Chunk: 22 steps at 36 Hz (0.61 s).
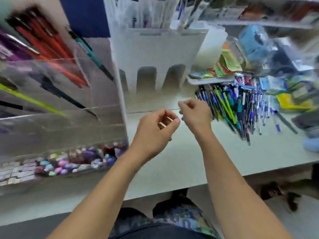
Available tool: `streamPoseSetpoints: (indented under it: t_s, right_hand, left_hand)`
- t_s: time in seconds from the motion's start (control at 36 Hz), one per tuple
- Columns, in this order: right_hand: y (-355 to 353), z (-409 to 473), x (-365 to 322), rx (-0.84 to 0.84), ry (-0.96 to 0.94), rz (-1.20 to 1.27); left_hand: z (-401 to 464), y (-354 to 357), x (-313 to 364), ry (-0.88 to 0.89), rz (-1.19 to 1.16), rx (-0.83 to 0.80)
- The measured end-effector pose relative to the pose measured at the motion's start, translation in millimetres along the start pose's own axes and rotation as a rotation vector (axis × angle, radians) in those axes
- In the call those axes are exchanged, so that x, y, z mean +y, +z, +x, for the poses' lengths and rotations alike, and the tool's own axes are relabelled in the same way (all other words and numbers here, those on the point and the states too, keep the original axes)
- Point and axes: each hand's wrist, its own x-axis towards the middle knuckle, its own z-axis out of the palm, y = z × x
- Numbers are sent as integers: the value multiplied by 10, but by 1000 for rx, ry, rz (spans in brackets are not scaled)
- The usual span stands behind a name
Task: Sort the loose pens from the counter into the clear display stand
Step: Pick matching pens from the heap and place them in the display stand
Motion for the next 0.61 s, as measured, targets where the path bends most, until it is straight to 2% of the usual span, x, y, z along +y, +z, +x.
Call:
streamPoseSetpoints:
  t_s: [0.06, 0.11, 0.19, 0.31, 0.39, 0.61]
  right_hand:
    - [-163, 197, 597, -114, 152, -132]
    - [-344, 360, 1044, -103, 218, -197]
    - [-552, 604, 1418, -75, 193, -271]
    - [-690, 976, 1602, -123, 154, -293]
    - [-747, 1222, 1666, -142, 94, -324]
    - [-950, 1464, 1874, -171, 33, -244]
  left_hand:
    - [257, 526, -224, -166, 88, -1]
    - [514, 964, -436, -256, 227, 34]
    - [868, 1378, -668, -403, 325, 95]
    - [1297, 1672, -772, -543, 373, 174]
    - [1590, 1903, -791, -609, 403, 188]
    - [2297, 2450, -734, -629, 449, 310]
